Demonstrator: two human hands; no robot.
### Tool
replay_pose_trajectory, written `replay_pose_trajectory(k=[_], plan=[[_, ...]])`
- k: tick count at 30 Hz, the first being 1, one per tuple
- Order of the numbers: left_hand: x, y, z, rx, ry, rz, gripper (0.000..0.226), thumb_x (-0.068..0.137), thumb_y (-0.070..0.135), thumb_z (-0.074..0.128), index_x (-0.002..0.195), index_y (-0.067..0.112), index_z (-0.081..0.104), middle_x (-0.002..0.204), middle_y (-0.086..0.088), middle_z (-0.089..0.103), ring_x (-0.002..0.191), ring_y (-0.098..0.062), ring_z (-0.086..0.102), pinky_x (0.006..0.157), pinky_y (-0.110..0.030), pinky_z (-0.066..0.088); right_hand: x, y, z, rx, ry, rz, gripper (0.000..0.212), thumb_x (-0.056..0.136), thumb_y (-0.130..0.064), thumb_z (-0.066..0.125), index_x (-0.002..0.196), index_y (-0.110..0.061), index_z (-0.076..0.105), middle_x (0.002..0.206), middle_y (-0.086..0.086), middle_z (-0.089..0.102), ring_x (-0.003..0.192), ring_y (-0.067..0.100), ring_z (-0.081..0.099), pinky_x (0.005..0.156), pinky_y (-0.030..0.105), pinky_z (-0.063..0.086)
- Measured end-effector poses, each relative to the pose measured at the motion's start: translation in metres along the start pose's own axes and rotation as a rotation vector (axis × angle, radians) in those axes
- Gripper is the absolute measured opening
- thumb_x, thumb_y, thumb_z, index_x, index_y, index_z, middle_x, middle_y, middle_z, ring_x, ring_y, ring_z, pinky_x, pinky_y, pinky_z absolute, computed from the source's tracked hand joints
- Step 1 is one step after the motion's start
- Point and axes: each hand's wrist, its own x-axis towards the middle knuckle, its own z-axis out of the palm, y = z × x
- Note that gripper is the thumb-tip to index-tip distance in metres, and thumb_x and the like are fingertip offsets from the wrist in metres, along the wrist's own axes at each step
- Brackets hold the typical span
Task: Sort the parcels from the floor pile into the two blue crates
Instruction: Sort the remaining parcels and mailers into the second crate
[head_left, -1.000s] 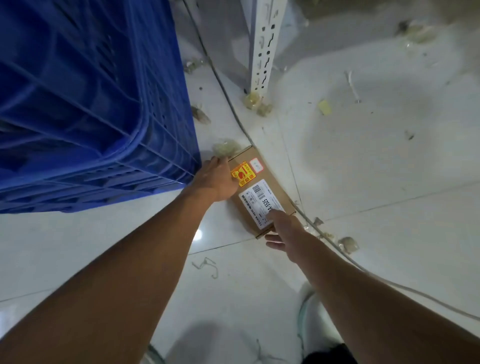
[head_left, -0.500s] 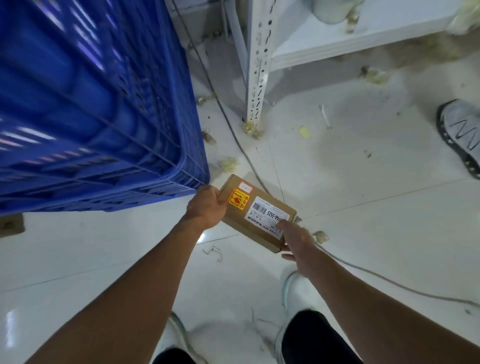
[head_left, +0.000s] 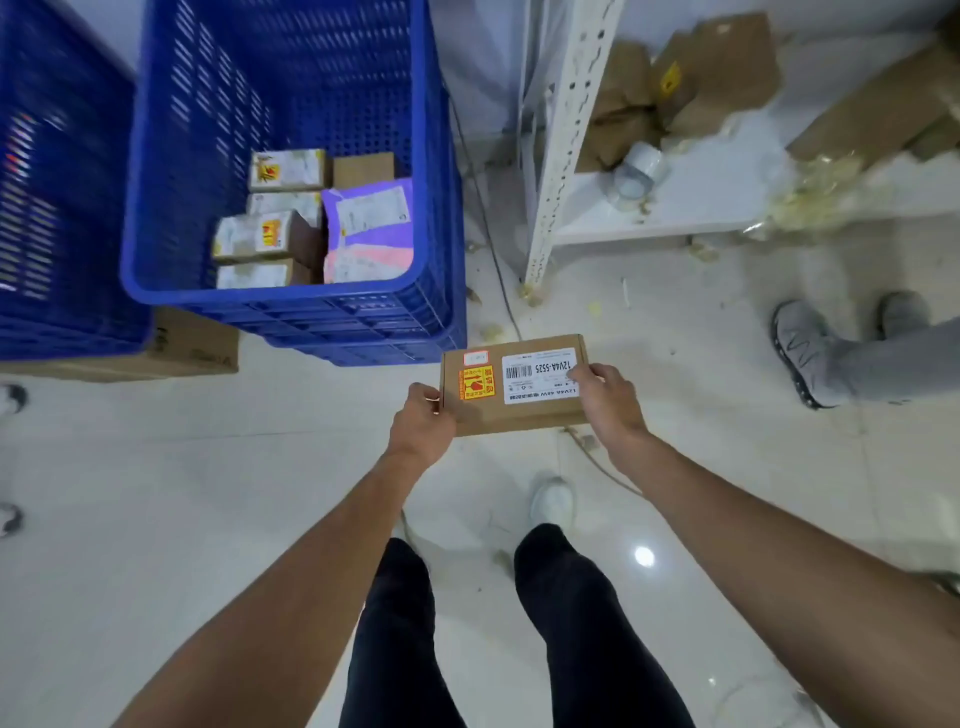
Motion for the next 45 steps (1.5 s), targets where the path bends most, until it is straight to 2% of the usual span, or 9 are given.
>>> replay_pose_trajectory(k=[7, 14, 17, 21, 25, 31, 35, 39, 45], plan=[[-0.107, 0.037, -0.094, -0.217, 0.175, 0.025, 0.032, 0.097, 0.037, 0.058, 0.122, 0.02, 0.05, 0.127, -0.004, 0.061, 0.112, -0.024, 0.059, 0.099, -0.042, 0.051, -0.107, -0.08, -0.013, 0.048, -0.076, -0.16, 0.045, 0.092, -0.038, 0.054, 0.135, -0.024, 0.051, 0.131, 0.003, 0.053, 0.105, 0.02, 0.051, 0.083, 0.032, 0.037], [-0.153, 0.027, -0.169, -0.298, 0.293, 0.05, 0.025, 0.097, 0.031, 0.054, 0.119, 0.018, 0.054, 0.115, 0.0, 0.059, 0.11, -0.025, 0.06, 0.096, -0.043, 0.052, -0.173, -0.128, 0.012, 0.032, -0.095, -0.324, 0.036, 0.095, -0.027, 0.055, 0.13, -0.022, 0.058, 0.114, -0.002, 0.058, 0.102, 0.018, 0.052, 0.085, 0.027, 0.037], [-0.161, 0.008, -0.197, -0.424, 0.31, 0.044, 0.021, 0.093, 0.026, 0.055, 0.113, 0.021, 0.056, 0.115, -0.002, 0.062, 0.107, -0.025, 0.062, 0.095, -0.046, 0.053, -0.196, -0.141, 0.032, 0.006, -0.103, -0.367, 0.03, 0.095, -0.024, 0.054, 0.124, -0.019, 0.06, 0.111, 0.0, 0.059, 0.099, 0.019, 0.053, 0.082, 0.027, 0.037], [-0.158, -0.028, -0.238, -0.57, 0.292, 0.063, 0.018, 0.09, 0.02, 0.058, 0.108, 0.021, 0.058, 0.115, -0.005, 0.064, 0.108, -0.025, 0.063, 0.094, -0.047, 0.055, -0.225, -0.156, 0.069, -0.043, -0.092, -0.413, 0.036, 0.09, -0.026, 0.054, 0.124, -0.021, 0.063, 0.118, 0.001, 0.066, 0.103, 0.019, 0.058, 0.082, 0.029, 0.042], [-0.15, -0.06, -0.285, -0.609, 0.265, 0.111, 0.017, 0.089, 0.021, 0.059, 0.105, 0.022, 0.059, 0.114, -0.005, 0.067, 0.105, -0.023, 0.065, 0.087, -0.041, 0.057, -0.251, -0.174, 0.114, -0.062, -0.059, -0.456, 0.034, 0.092, -0.025, 0.053, 0.125, -0.022, 0.06, 0.116, -0.003, 0.061, 0.105, 0.019, 0.055, 0.086, 0.03, 0.041], [-0.146, -0.093, -0.358, -0.634, 0.282, 0.205, 0.021, 0.093, 0.019, 0.06, 0.114, 0.018, 0.061, 0.112, -0.002, 0.065, 0.105, -0.02, 0.063, 0.094, -0.045, 0.055, -0.274, -0.193, 0.181, -0.074, -0.046, -0.478, 0.04, 0.089, -0.026, 0.051, 0.128, -0.026, 0.059, 0.119, -0.002, 0.063, 0.109, 0.022, 0.059, 0.096, 0.04, 0.049], [-0.146, -0.115, -0.395, -0.653, 0.291, 0.231, 0.017, 0.095, 0.018, 0.061, 0.113, 0.02, 0.061, 0.108, 0.002, 0.063, 0.104, -0.018, 0.062, 0.093, -0.042, 0.055, -0.29, -0.203, 0.217, -0.069, -0.06, -0.479, 0.039, 0.093, -0.024, 0.05, 0.131, -0.025, 0.057, 0.119, -0.004, 0.06, 0.11, 0.021, 0.056, 0.093, 0.034, 0.048], [-0.141, -0.131, -0.424, -0.674, 0.32, 0.216, 0.021, 0.096, 0.017, 0.06, 0.117, 0.019, 0.061, 0.109, 0.002, 0.061, 0.104, -0.017, 0.059, 0.088, -0.036, 0.055, -0.296, -0.216, 0.249, -0.082, -0.076, -0.488, 0.042, 0.093, -0.027, 0.051, 0.135, -0.025, 0.055, 0.126, -0.001, 0.059, 0.113, 0.022, 0.055, 0.094, 0.039, 0.05], [-0.126, -0.149, -0.465, -0.734, 0.346, 0.159, 0.023, 0.096, 0.016, 0.058, 0.119, 0.018, 0.062, 0.117, 0.001, 0.063, 0.11, -0.017, 0.058, 0.069, -0.024, 0.047, -0.295, -0.249, 0.298, -0.105, -0.11, -0.493, 0.039, 0.095, -0.027, 0.051, 0.134, -0.022, 0.056, 0.119, 0.0, 0.059, 0.109, 0.021, 0.054, 0.097, 0.044, 0.05]])
